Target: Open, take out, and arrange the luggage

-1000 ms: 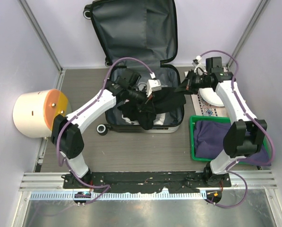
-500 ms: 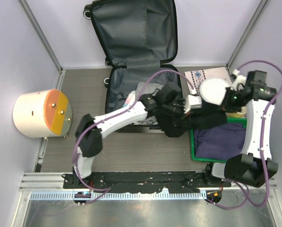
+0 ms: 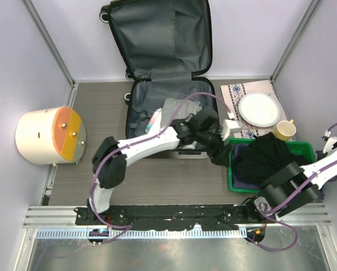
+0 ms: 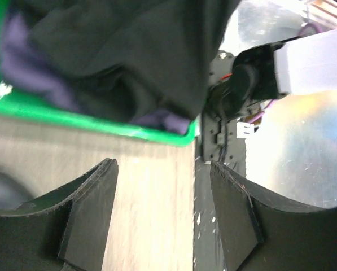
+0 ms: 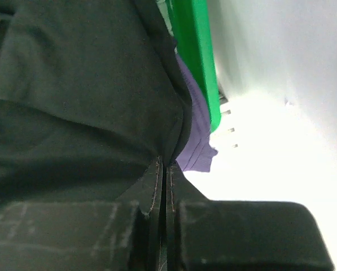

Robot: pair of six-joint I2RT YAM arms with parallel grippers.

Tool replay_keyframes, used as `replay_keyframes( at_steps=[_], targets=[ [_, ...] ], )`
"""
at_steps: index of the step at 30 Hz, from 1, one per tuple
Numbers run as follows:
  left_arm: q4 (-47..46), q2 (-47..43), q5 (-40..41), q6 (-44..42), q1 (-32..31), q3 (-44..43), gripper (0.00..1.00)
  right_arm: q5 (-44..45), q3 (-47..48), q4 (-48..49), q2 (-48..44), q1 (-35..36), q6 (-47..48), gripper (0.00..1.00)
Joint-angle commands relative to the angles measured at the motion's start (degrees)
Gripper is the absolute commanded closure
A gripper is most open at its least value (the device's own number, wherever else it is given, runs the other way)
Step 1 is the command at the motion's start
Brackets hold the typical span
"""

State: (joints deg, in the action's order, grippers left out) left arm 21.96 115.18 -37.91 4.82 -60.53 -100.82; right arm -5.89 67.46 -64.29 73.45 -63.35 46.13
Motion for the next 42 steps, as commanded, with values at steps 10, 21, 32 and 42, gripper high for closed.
replay_keyframes(
  at_steps=[10,21,32,42],
  targets=[
    [5.19,-17.79,16.45,-6.71,23.34,11.78,0.29,-7.54,8.03,5.41,5.74,2.69,0.55,0.27],
    [6.96,-15.77,9.62,-0.52,33.37,12.65,0.3,-25.04,20.6,6.87,1.16,39.54,-28.69,0.26],
    [4.94,-9.19,17.25,4.84,37.68,4.52,0.28,-20.83,34.91,27.02,26.9,70.37,-50.69,0.27],
    [-1.73,7.07,20.59,12.14,39.09,-8.78,0.22,-11.78,41.87,31.24,43.26,76.27,-53.25,0.25]
  ],
)
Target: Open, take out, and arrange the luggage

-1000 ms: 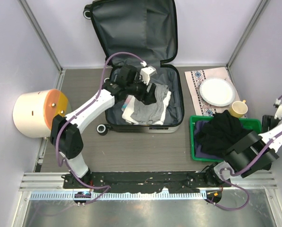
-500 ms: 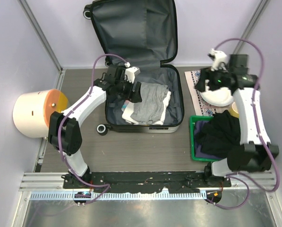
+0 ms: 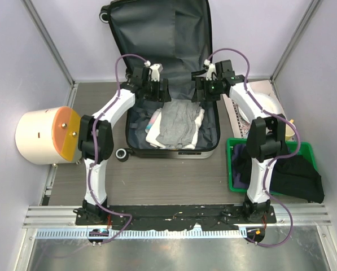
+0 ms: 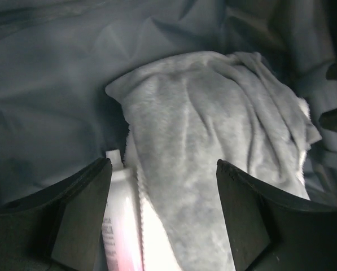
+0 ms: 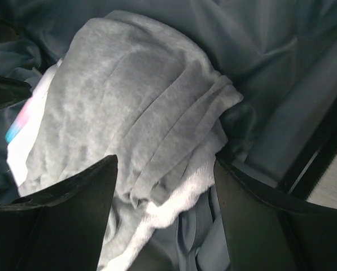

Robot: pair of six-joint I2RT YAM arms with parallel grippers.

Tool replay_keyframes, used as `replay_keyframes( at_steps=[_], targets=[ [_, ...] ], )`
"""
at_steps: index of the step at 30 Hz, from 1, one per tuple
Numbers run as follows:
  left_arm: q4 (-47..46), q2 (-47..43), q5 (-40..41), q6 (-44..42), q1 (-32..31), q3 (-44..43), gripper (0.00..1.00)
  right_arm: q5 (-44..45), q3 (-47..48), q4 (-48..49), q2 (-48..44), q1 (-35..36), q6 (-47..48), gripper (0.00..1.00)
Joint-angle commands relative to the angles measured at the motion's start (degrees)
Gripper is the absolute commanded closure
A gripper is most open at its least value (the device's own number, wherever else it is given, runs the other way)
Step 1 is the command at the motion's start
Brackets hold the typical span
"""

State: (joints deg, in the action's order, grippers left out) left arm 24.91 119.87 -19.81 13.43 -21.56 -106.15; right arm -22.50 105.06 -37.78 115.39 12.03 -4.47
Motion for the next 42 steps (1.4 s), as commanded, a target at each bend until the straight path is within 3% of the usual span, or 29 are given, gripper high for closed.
replay_keyframes(
  at_steps=[1,8,15,21,24,27,28,30,31,32,34,36,42],
  targets=[
    [-6.17,3.86,2.59,4.14,0.12,-4.15,0.21,4.75,4.45,5.25,2.54,0.97,-2.56,0.26],
    [-8.82,11.34,2.67,8.45,-0.06,-9.51,0.21,4.57,4.98,5.17,6.6,1.59,-4.14,0.26],
    [-8.47,17.05,-0.57,11.26,-0.24,-14.17,0.22,3.34,4.54,3.24,3.27,1.5,-3.44,0.25],
    [-9.97,19.51,-8.82,13.11,-0.93,-16.37,0.32,4.13,3.58,1.75,-0.25,1.42,-1.24,0.25],
    [-9.26,20.4,-11.47,13.81,-1.55,-18.83,0.4,4.75,3.75,1.04,-1.22,0.71,-0.72,0.25],
    [-9.61,20.4,-13.4,14.69,-1.55,-20.24,0.63,4.57,4.54,0.43,-1.66,-0.42,-0.72,0.25],
    [-10.66,19.01,-13.41,14.61,-1.55,-19.63,0.75,4.4,4.98,0.08,-1.84,-0.6,-0.8,0.25],
    [-13.99,16.37,-14.02,14.34,-1.55,-17.26,0.85,3.7,4.98,-0.45,-2.19,-1.13,0.42,0.25],
    [-17.92,13.66,-14.2,13.99,-1.55,-14.12,0.95,3.52,4.72,-0.63,-2.36,-1.13,1.04,0.25],
    [-19.7,12.07,-15.59,13.38,-1.64,-12.78,1.0,3.0,4.55,-0.72,-2.8,-1.22,1.65,0.23],
    [-20.34,9.95,-18.05,8.56,-1.99,-11.28,1.0,0.36,3.76,-0.81,-3.33,-1.75,4.11,0.22],
    [-19.38,6.52,-25.86,3.74,-2.43,-10.23,1.0,-2.01,3.23,-0.72,-4.56,-2.1,6.65,0.2],
    [-14.81,-4.97,-40.46,-17.44,-2.52,5.39,1.0,-13.51,-6.07,5.86,-12.02,-5.17,20.88,0.16]
  ],
)
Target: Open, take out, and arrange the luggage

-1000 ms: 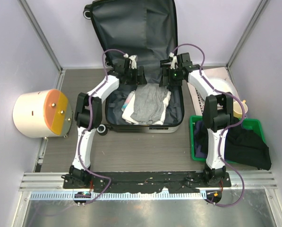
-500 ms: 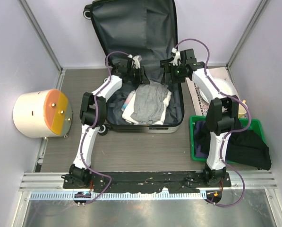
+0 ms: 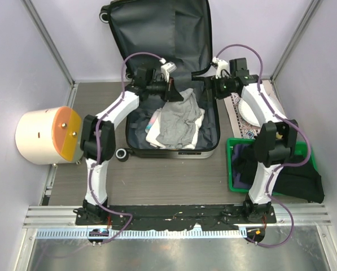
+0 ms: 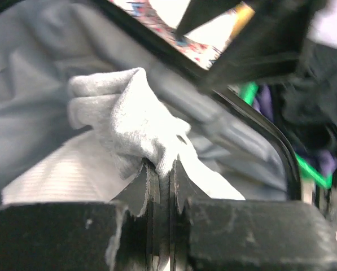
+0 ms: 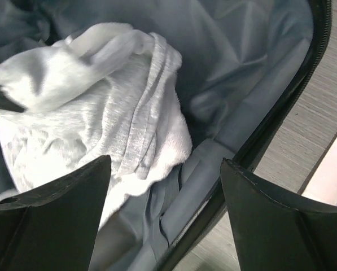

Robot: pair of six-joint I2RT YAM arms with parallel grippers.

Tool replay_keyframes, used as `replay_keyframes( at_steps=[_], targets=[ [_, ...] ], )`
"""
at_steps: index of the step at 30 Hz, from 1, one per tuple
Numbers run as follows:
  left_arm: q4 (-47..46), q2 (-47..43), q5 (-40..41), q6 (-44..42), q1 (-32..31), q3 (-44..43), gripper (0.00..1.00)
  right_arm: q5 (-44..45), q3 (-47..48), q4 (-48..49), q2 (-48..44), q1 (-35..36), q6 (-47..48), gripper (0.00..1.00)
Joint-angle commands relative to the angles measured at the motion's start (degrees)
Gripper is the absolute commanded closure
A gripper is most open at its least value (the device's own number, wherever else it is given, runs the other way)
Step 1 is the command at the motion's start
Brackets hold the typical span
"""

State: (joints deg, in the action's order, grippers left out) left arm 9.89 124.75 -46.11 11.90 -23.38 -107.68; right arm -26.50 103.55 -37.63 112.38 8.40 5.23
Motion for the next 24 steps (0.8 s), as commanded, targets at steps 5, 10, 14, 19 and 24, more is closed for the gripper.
replay_keyframes(
  at_steps=[5,10,14,19,24],
  targets=[
    [12.14,-16.11,-17.87,-44.14,-2.1,13.37,1.0,-20.84,-22.75,15.73,-21.39,-2.25,34.51,0.13],
    [27.99,-19.71,-15.51,-64.02,-4.57,16.09,1.0,-23.5,-30.51,18.56,-26.42,1.61,46.09,0.11],
    [27.38,-20.42,-15.51,-62.61,-4.66,16.62,1.0,-26.93,-29.11,13.39,-26.86,4.6,48.28,0.11],
    [18.25,-23.84,-14.36,-58.86,-4.75,21.36,1.0,-28.17,-30.16,5.99,-28.97,8.46,53.11,0.1],
    [15.51,-26.39,-14.53,-57.96,-4.84,22.69,1.0,-26.32,-28.84,1.5,-26.87,10.23,57.52,0.1]
  ],
)
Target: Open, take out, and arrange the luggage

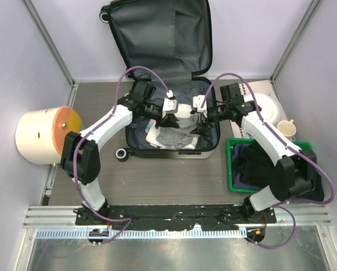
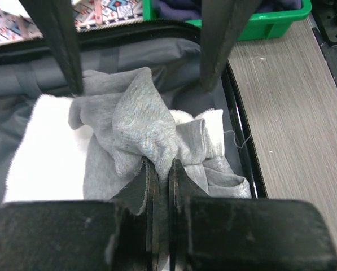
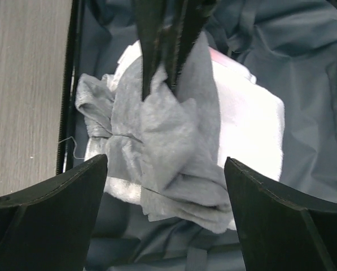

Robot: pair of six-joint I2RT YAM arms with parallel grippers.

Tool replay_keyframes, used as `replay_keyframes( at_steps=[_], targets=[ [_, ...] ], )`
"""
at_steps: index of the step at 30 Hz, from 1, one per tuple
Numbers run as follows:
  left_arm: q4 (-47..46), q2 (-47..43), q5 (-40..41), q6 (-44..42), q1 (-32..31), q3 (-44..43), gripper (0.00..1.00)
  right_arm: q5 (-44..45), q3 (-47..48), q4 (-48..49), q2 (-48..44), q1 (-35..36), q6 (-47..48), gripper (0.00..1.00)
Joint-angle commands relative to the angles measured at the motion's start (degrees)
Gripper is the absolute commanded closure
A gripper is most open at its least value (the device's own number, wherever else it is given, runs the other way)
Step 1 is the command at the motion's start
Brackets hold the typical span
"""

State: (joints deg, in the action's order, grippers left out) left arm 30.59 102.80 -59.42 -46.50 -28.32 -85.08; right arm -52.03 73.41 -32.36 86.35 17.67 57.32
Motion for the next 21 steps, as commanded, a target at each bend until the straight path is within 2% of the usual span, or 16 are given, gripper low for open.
replay_keyframes(
  at_steps=[1,6,8,9,10,12,13,14,15,16,17,20,21],
  targets=[
    [-5.28,-4.89,-1.23,0.18,0.02,0.17,1.0,-0.36,2.17,-3.76,0.56,1.14,5.43,0.1],
    [-5.45,-6.82,-1.66,0.71,-0.6,0.09,1.0,2.37,5.25,-0.09,4.09,2.8,1.84,0.12],
    [-5.45,-7.26,-2.02,2.46,-0.78,-0.52,1.0,3.85,6.75,1.5,4.18,3.33,-4.11,0.23],
    [-6.15,-7.44,-1.84,3.6,-0.86,-0.7,1.0,4.65,7.62,2.64,3.92,3.94,-6.32,0.3],
    [-7.2,-7.96,-1.75,5.26,-0.86,-0.62,1.0,5.79,7.8,3.7,3.57,4.04,-9.04,0.54],
    [-11.94,-8.76,-0.88,12.55,-0.86,0.17,1.0,10.0,9.03,4.32,1.99,4.13,-17.39,0.8],
    [-13.96,-9.72,0.69,15.27,-0.86,0.78,1.0,12.02,9.73,3.89,1.29,4.21,-19.94,0.99],
    [-17.37,-10.16,2.1,21.04,-0.86,2.01,0.93,15.78,10.52,2.23,-0.11,4.21,-25.88,0.99],
    [-18.62,-10.86,3.24,23.1,-0.86,2.63,0.83,17.65,12.27,0.65,-1.0,4.13,-28.03,0.99],
    [-19.07,-12.09,5.87,24.86,-0.69,3.16,0.7,18.71,13.33,-1.54,-1.79,4.04,-29.44,0.99],
    [-19.16,-12.88,7.28,26.1,-0.6,4.03,0.5,19.24,14.12,-5.57,-3.97,3.86,-30.42,0.99],
    [-21.35,-16.31,13.7,32.69,0.01,7.29,0.31,24.68,14.48,-9.37,-8.89,3.77,-38.23,0.99],
    [-22.4,-17.19,14.93,35.92,0.36,8.25,0.29,27.57,14.31,-10.43,-9.87,3.86,-43.03,0.99]
  ],
)
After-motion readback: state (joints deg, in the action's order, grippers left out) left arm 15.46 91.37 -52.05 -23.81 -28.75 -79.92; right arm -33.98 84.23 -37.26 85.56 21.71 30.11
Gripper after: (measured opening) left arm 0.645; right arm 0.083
